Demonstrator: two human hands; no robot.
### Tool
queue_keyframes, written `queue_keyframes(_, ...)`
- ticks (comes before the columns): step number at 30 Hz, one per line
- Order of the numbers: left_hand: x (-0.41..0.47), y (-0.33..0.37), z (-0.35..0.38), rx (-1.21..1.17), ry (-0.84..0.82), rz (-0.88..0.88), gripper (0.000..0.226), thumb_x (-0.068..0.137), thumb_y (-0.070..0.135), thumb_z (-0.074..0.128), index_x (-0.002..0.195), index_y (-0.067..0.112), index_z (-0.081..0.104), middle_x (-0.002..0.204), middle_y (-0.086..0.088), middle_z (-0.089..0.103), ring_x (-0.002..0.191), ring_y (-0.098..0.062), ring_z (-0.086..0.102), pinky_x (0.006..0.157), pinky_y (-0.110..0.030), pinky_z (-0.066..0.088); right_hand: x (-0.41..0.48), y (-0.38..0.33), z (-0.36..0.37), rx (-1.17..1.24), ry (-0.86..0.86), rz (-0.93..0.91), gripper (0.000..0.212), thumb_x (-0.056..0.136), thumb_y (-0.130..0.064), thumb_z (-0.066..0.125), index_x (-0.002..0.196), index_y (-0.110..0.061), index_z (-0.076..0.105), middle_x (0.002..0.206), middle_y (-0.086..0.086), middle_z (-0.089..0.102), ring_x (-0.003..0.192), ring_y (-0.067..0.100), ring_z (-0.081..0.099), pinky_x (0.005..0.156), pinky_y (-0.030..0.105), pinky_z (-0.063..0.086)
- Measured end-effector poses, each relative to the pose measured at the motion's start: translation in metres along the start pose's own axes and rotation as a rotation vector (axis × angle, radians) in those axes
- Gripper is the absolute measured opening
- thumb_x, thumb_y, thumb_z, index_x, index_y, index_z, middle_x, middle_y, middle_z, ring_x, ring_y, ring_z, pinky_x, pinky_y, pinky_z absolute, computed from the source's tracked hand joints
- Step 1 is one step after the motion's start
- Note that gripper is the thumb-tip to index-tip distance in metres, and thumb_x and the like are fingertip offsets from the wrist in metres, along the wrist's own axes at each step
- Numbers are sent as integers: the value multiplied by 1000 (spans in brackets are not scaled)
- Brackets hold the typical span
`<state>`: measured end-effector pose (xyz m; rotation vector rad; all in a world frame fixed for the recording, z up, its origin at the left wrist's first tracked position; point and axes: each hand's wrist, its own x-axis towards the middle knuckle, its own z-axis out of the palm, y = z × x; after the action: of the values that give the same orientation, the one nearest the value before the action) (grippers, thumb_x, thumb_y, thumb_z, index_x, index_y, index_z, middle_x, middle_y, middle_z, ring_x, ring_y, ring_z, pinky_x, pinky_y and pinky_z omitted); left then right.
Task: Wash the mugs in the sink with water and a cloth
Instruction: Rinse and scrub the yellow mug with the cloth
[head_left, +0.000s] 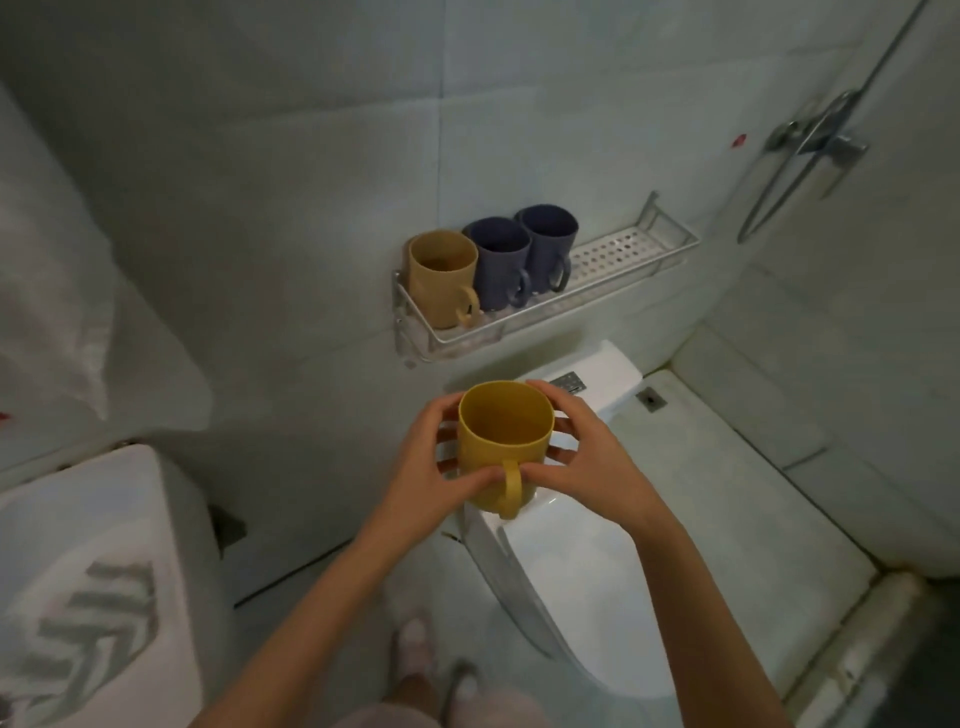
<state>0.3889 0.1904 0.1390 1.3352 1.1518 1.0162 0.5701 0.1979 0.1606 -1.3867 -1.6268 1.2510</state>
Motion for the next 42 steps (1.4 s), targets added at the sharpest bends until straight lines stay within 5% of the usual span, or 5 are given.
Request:
queue_keyframes(9,78,2,26,267,-193,-9,75,61,56,75,122,42,34,135,9,47,119,-17,52,95,-44,50,37,18,-61,-4,50,37,62,64,-33,73,118,-38,42,123,-18,44,106,1,51,72,7,48)
queue_keyframes(14,123,27,36,204,-276,52,66,76,45,70,127,46,29,133,19,42,123,-10,47,98,-37,48,65,7,-103,-41,51,1,67,63,-33,72,122,-36,41,125,-13,48,111,10,52,80,13,51)
queue_keyframes(23,242,87,70,502,3,401,65,75,46,70,130,19,47,123,0,55,114,-16,49,94,-38,47,163,-36,-206,-274,69,-160,82,57,-35,76,130,-26,40,126,-2,49,111,15,53,88,31,52)
queue_keyframes(32,320,94,97,683,133,198,35,83,32,67,113,23,53,119,-2,54,110,-18,50,92,-33,44,268,-15,-258,-530,22,-181,77,70,-15,80,136,-17,40,128,-1,49,109,15,48,83,24,42)
queue_keyframes(42,337,62,101,1041,200,153,37,89,40,58,121,21,54,124,3,56,120,-15,41,96,-32,36,314,33,-244,-492,-139,-176,84,69,-5,80,139,-16,37,137,4,47,118,16,47,95,25,41)
